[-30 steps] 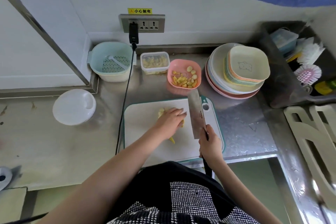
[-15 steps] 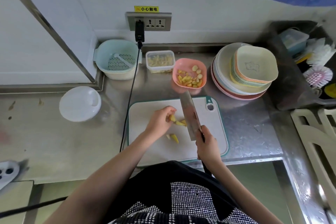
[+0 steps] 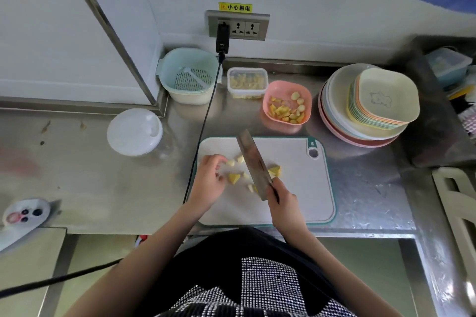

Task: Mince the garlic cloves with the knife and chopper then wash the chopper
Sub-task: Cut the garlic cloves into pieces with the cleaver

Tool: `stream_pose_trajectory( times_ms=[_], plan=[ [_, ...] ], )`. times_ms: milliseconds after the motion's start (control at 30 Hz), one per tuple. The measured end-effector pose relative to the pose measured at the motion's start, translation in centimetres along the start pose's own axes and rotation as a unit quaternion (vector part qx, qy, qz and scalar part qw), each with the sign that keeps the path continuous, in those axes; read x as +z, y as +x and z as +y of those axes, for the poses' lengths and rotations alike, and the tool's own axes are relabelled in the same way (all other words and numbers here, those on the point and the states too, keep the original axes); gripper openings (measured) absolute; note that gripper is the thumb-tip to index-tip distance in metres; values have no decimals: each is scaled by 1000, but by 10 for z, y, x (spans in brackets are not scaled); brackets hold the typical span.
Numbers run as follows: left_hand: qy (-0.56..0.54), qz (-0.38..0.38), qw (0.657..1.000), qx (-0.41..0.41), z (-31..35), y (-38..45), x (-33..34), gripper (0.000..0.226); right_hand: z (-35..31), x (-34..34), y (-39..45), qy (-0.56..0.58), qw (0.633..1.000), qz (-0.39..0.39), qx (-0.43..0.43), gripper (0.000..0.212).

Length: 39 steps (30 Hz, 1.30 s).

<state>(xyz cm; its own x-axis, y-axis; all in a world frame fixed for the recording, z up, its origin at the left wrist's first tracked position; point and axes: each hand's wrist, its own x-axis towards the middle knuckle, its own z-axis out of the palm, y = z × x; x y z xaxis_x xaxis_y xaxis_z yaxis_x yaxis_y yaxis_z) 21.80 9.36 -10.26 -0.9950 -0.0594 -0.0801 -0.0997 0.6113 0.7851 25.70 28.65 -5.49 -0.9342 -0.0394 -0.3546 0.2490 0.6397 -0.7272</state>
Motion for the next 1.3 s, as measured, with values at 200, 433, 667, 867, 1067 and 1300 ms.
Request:
stream_pose_trajectory(
  times_ms=[200,433,667,867,1067,1300],
  plan=[
    [5,-53,998,-28,-9,-9,3,25,-10,15,1,-54,998,-30,-22,19],
    [17,-41,997,-62,-5,-13,8,29,-22,29,10,-99,994,-29,-18,14],
    [87,-75,993,-9,2,-7,10,26,-6,4,11,-38,994,99,1,12],
    [-1,-7,995,-95,10,0,4,29,5,-3,8,-5,989,139,46,25],
    [-41,-68,992,-102,35,26,18,22,5,-5,3,6,993,114,40,25],
    [12,-41,999,-26,10,0,-4,29,-4,4,-5,-8,999,33,13,19]
  ],
)
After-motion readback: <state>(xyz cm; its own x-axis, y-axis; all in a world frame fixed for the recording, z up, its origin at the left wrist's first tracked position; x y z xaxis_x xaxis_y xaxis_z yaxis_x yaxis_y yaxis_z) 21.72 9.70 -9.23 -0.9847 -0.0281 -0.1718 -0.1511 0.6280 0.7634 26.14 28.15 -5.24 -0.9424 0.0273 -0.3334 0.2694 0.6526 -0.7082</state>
